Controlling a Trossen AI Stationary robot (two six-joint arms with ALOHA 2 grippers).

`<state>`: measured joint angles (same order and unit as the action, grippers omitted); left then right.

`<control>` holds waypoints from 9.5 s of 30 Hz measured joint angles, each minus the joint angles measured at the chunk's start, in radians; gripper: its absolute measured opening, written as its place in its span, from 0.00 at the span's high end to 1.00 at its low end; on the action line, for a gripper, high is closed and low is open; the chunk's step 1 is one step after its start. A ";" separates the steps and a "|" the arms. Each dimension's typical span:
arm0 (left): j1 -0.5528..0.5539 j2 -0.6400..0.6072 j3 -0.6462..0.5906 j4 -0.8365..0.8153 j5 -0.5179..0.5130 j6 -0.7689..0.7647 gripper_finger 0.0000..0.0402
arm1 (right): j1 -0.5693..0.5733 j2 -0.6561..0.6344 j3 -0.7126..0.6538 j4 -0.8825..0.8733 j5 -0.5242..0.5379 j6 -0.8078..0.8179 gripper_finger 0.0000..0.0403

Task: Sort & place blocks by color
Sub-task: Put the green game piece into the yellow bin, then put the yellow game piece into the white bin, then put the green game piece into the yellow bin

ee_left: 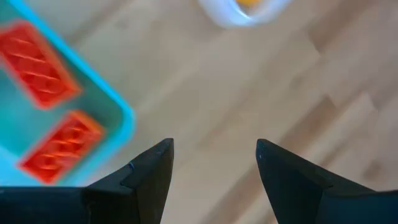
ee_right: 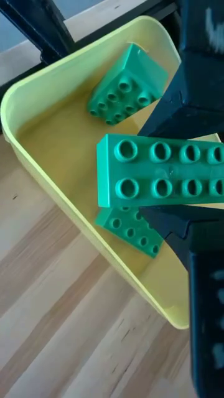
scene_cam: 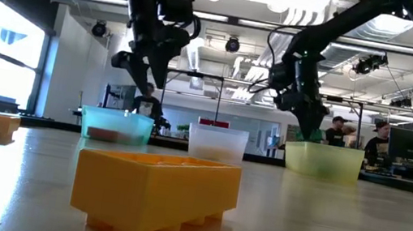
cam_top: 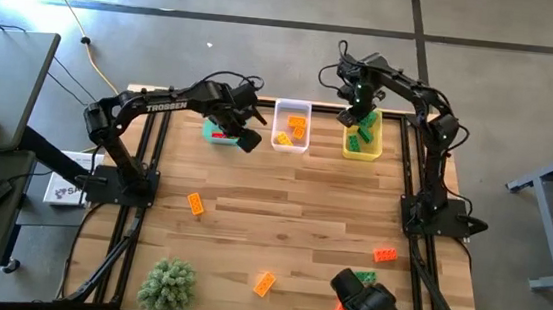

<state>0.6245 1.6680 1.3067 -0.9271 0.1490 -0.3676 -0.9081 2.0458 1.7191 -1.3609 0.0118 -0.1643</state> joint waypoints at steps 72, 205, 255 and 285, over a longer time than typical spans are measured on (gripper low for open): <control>-0.797 0.000 -0.103 -0.501 -0.300 -1.620 0.46 | 0.340 -0.096 0.000 -0.133 -0.068 0.034 0.37; -0.011 0.030 -0.188 0.878 0.081 0.112 0.44 | 1.210 -0.311 0.000 -0.178 0.061 1.051 0.37; -0.569 -0.271 -0.188 0.534 -0.086 -0.065 0.44 | 1.762 -0.235 -0.295 -0.064 0.038 0.997 0.37; -0.565 -0.270 -0.188 0.534 -0.164 -0.067 0.44 | 1.736 -0.305 -0.726 0.544 -0.091 0.996 0.38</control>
<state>0.0593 1.3979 1.1191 -0.3935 -0.0155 -0.4347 0.8282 1.7412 0.9931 -0.8170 -0.0791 0.8315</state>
